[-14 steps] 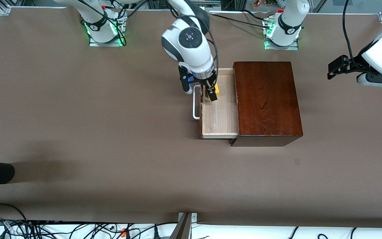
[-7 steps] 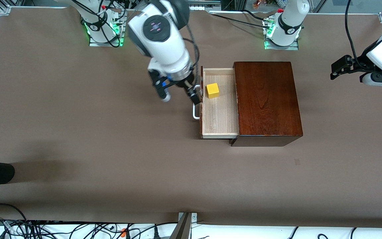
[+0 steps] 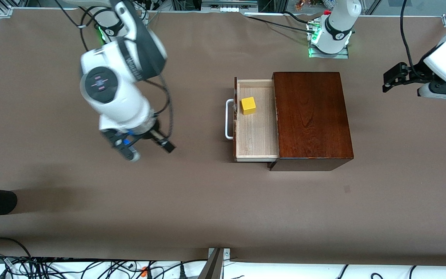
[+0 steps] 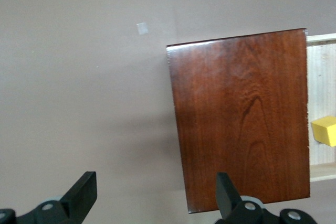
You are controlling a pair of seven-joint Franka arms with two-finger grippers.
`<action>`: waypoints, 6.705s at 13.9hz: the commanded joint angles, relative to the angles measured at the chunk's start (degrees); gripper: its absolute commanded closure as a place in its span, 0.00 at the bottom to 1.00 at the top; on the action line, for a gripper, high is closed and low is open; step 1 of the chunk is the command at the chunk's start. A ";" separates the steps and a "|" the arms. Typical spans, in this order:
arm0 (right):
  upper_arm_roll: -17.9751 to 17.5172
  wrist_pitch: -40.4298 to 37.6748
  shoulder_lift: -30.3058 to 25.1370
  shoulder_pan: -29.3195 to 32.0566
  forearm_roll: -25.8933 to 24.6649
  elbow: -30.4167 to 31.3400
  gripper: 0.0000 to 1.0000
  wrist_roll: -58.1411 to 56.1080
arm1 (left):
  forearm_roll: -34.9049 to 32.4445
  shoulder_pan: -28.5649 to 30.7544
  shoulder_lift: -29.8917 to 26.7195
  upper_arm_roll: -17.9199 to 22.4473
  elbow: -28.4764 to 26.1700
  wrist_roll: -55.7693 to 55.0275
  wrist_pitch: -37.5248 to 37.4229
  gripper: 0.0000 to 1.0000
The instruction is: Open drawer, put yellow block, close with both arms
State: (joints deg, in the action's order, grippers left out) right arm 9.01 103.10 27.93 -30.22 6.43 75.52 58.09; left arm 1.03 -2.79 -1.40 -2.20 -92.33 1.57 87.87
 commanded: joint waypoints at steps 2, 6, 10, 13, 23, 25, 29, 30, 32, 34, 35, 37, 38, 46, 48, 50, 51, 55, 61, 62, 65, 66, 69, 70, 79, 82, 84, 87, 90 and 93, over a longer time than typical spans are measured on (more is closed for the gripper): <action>2.42 -7.62 -3.93 8.04 2.78 -0.20 0.00 -22.26 | 1.08 -2.30 2.97 -4.29 3.91 0.80 -0.50 0.00; 2.33 -10.73 -9.63 18.77 2.54 4.17 0.00 -46.70 | 0.20 -8.87 9.47 -12.11 10.05 1.24 0.37 0.00; 1.11 -10.72 -19.29 27.13 -1.14 11.91 0.00 -62.82 | 0.64 -21.08 22.03 -13.62 19.19 12.08 2.39 0.00; -7.48 -10.90 -28.43 34.50 -5.37 20.51 0.00 -63.81 | 0.37 -28.40 26.87 -13.53 19.65 24.94 8.79 0.00; -9.80 -12.83 -28.82 34.09 -4.76 21.52 0.00 -63.80 | -13.86 -36.76 40.07 -12.84 19.12 37.36 17.24 0.00; -9.71 -12.40 -28.37 34.00 -5.19 20.55 0.00 -63.81 | -15.70 -36.67 41.12 -12.66 18.94 37.10 18.48 0.00; -9.80 -12.40 -28.28 34.00 -5.38 19.93 0.00 -63.46 | -17.21 -35.62 40.87 -11.78 18.59 36.84 15.07 0.00; -9.80 -12.31 -27.93 34.00 -5.38 19.41 0.00 -63.19 | -17.21 -35.36 40.86 -11.60 18.59 36.84 14.01 0.00; -9.45 -13.62 -25.92 34.35 -4.50 16.70 0.00 -63.98 | -17.21 -35.27 40.60 -10.46 18.59 36.84 11.64 0.00; -9.45 -14.94 -24.42 34.27 -4.93 13.61 0.00 -63.90 | -17.21 -35.27 40.60 -9.76 18.59 36.84 10.23 0.00; -9.53 -15.03 -23.80 34.09 -5.28 12.30 0.00 -63.90 | -17.29 -35.35 40.60 -9.58 18.59 36.84 9.52 0.00; -9.54 -15.03 -23.71 34.00 -5.20 12.19 0.00 -63.72 | -18.34 -35.27 40.51 -8.79 18.59 36.84 7.68 0.00; -9.80 -15.03 -23.88 34.00 -5.11 12.19 0.00 -63.20 | -19.65 -35.27 40.43 -8.79 18.51 36.84 6.45 0.00; -9.89 -16.79 -24.24 34.00 -4.58 12.19 0.00 -63.02 | -21.60 -32.99 39.90 -7.82 15.96 34.81 2.49 0.00; -9.98 -16.88 -24.24 33.91 -4.58 12.19 0.00 -63.02 | -21.60 -31.84 39.11 -7.82 15.26 34.81 1.70 0.00; -9.98 -16.88 -24.24 33.91 -4.58 12.19 0.00 -63.02 | -22.21 -31.49 38.67 -7.82 14.90 34.81 1.17 0.00; -9.98 -16.88 -24.24 33.91 -4.58 12.19 0.00 -63.02 | -22.22 -31.49 38.67 -7.82 14.81 34.81 1.08 0.00; -9.98 -16.97 -24.24 33.91 -4.50 12.19 0.00 -62.93 | -22.30 -30.26 38.14 -7.82 13.76 34.81 0.99 0.00; -9.98 -16.97 -24.24 33.91 -4.50 12.19 0.00 -62.93 | -24.32 -29.03 37.00 -7.82 12.62 34.81 -1.38 0.00; -9.98 -16.97 -24.24 33.91 -4.50 12.19 0.00 -62.84 | -24.50 -29.03 37.00 -7.73 12.62 34.81 -1.99 0.00; -9.98 -16.97 -24.24 33.91 -4.50 12.19 0.00 -62.84 | -26.70 -28.85 37.00 -8.00 12.97 34.55 -2.44 0.00; -9.98 -16.97 -24.24 33.91 -4.50 12.19 0.00 -62.84 | -25.92 -29.37 37.08 -8.08 13.75 32.98 -2.09 0.00; -9.98 -16.97 -24.24 33.91 -4.50 12.19 0.00 -62.93 | -24.85 -31.83 37.09 -10.28 15.68 17.82 1.86 0.00; -9.98 -16.97 -24.24 33.91 -4.50 12.19 0.00 -62.93 | -24.77 -33.23 37.09 -10.28 17.43 12.80 2.13 0.00; -9.98 -16.97 -24.24 33.91 -4.50 12.19 0.00 -62.84 | -11.14 -16.67 20.22 -9.76 21.41 0.88 -1.90 0.00; -9.98 -16.97 -24.24 33.91 -4.50 12.19 0.00 -62.93 | -7.56 -11.37 16.35 -6.62 21.05 -1.12 -3.22 0.00; -9.98 -16.97 -24.24 33.91 -4.50 12.19 0.00 -62.84 | -2.81 -11.01 14.25 1.10 20.27 -2.71 -4.36 0.00; -9.98 -16.97 -24.24 33.91 -4.50 12.19 0.00 -62.84 | -2.09 -10.66 10.38 7.71 15.63 -2.63 -6.92 0.00; -9.98 -16.97 -24.24 33.91 -4.50 12.19 0.00 -62.84 | -0.68 -10.39 6.69 11.86 10.18 -2.10 -2.80 0.00; -9.98 -16.97 -24.24 33.91 -4.41 12.19 0.00 -62.84 | -0.68 -9.95 2.73 11.78 2.70 -1.66 1.95 0.00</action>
State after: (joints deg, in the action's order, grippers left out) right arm -0.78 87.34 3.47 3.64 1.97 89.02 -5.01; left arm -0.84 -12.54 6.16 9.76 -82.07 0.42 86.04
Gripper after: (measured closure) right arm 0.000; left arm 0.000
